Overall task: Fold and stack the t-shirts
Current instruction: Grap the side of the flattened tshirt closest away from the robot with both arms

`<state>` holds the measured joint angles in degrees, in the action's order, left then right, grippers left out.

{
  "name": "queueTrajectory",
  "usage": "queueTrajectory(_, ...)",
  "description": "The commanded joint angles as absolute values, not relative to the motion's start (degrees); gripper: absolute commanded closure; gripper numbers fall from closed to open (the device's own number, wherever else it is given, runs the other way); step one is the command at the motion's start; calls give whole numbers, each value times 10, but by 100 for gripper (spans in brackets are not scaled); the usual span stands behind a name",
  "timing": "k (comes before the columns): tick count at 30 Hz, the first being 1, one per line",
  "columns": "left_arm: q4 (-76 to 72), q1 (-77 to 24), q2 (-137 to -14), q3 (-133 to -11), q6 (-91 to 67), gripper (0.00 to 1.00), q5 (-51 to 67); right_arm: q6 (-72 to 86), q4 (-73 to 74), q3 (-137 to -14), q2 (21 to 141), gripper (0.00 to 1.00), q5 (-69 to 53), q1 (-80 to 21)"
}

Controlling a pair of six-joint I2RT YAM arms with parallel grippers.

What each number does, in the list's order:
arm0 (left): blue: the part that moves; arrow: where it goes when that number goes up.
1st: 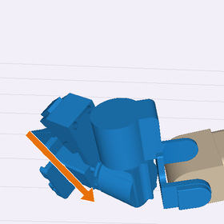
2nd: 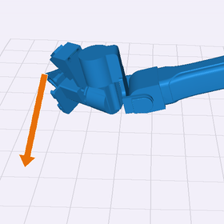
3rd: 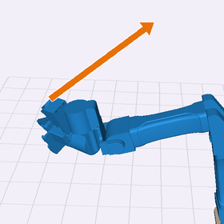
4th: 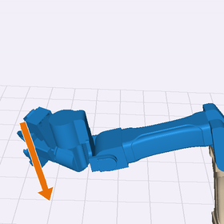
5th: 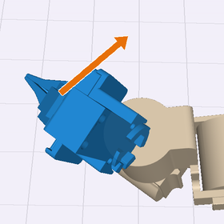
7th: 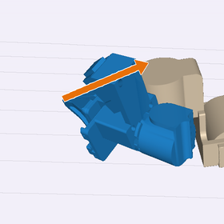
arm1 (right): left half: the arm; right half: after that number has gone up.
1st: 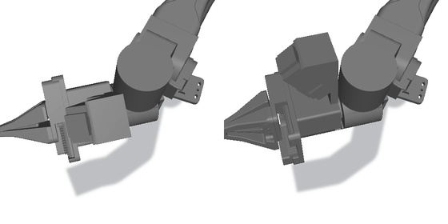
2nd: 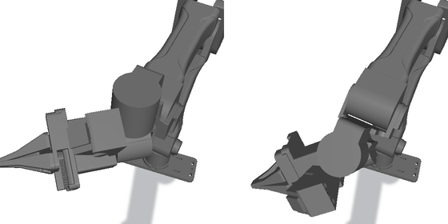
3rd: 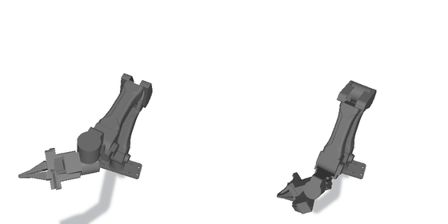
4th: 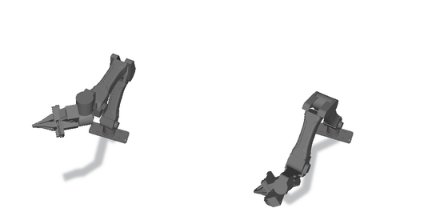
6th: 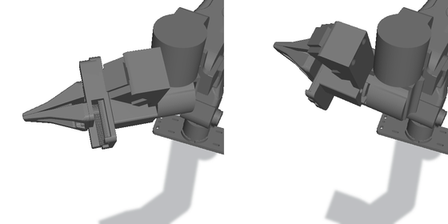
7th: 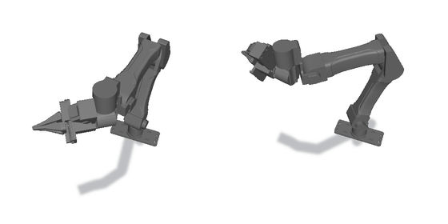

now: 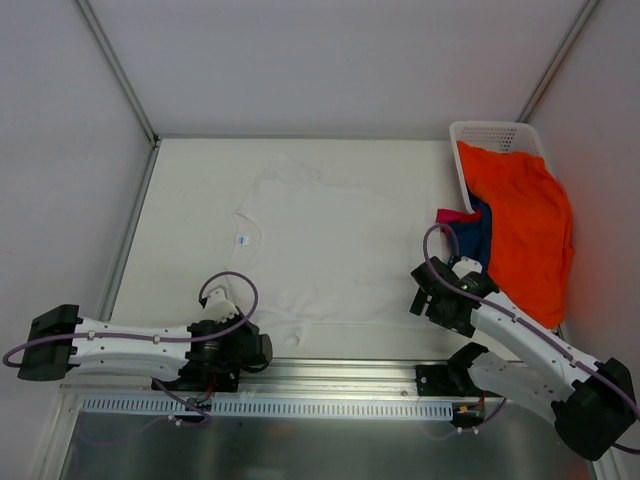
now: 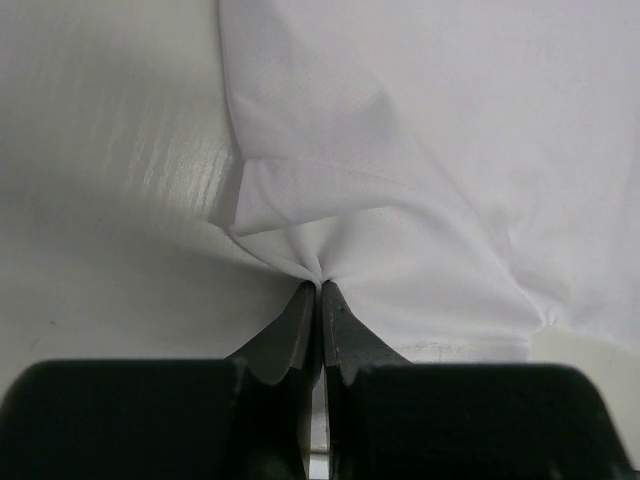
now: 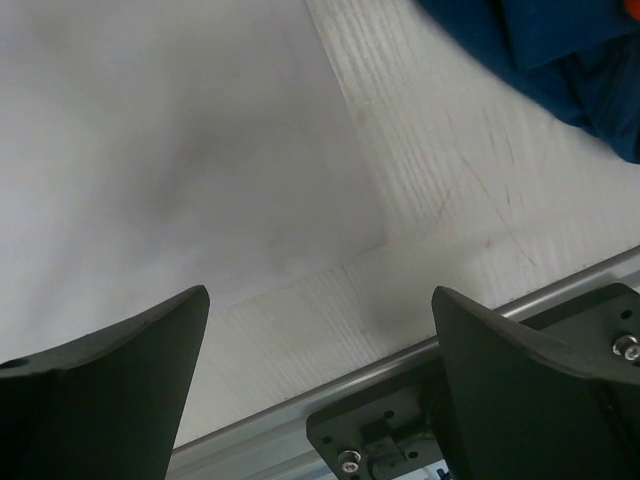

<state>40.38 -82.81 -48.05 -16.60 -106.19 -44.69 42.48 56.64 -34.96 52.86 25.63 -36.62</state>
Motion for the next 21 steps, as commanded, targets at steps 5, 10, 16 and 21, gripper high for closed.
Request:
queueTrajectory(5,433,-821,-471,-141,-1031,100,-454,446,492,-341,567,1,211,-370)
queueTrajectory(10,432,-821,-495,-151,-1034,100,-454,447,439,-323,597,17,192,-377)
queueTrajectory(16,432,-820,-496,-157,-1027,100,-453,456,463,-326,608,16,220,-377)
queueTrajectory(21,431,-821,-504,-161,-1027,100,-453,487,504,-312,572,15,253,-379)
